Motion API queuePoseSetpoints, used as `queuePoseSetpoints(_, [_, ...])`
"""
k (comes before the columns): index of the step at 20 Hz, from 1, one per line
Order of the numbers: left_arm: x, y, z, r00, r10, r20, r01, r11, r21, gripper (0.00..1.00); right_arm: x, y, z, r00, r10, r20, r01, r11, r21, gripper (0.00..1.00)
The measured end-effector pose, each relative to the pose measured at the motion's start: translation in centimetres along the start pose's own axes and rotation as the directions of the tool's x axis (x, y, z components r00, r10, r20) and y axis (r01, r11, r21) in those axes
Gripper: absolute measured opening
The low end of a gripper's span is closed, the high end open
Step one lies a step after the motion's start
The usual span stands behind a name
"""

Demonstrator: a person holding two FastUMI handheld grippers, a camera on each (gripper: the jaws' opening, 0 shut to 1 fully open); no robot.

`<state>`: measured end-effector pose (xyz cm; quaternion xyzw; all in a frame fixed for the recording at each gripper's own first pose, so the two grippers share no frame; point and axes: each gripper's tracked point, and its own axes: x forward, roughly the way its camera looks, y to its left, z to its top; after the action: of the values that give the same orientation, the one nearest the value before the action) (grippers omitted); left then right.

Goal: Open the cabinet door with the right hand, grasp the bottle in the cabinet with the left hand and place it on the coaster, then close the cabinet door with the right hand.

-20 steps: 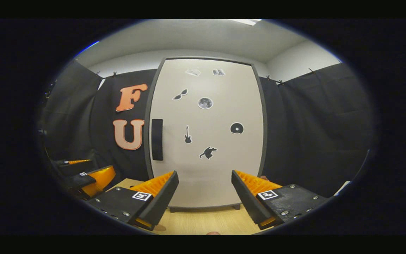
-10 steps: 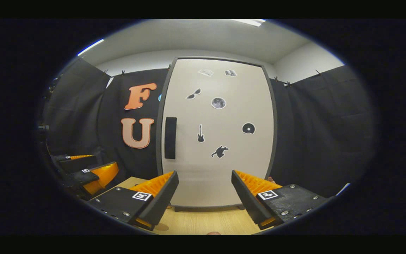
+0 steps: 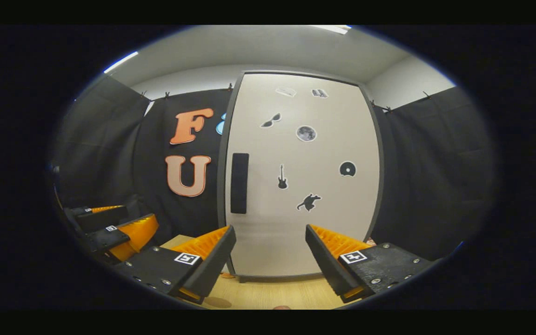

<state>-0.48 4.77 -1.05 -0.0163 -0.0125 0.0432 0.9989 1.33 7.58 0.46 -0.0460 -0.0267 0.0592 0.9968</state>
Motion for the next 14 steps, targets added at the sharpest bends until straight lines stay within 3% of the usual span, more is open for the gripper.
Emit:
queuePoseSetpoints(2, [0.2, 0.6, -0.6, 1.0, 0.004, -0.015, -0.004, 1.0, 0.014, 0.97, 1.5, 1.2, 0.5, 1.0, 0.019, 0.015, -0.019, 1.0, 0.009, 0.96])
queuePoseSetpoints(4, [0.6, 1.1, -1.0, 1.0, 0.003, -0.03, -0.003, 1.0, 0.014, 0.97, 3.2, 2.4, 0.8, 0.999, 0.04, 0.024, -0.04, 0.999, 0.008, 0.9])
queuePoseSetpoints(6, [1.1, 2.0, -1.3, 0.999, 0.017, -0.04, -0.016, 1.0, 0.023, 0.97, 4.9, 3.4, 1.5, 0.997, 0.058, 0.043, -0.058, 0.998, -0.005, 0.93])
queuePoseSetpoints(14, [3.0, 3.8, -2.0, 0.999, 0.024, -0.04, -0.024, 1.0, 0.019, 0.97, 11.2, 4.2, 2.9, 0.998, 0.024, 0.052, -0.025, 1.0, 0.018, 0.92])
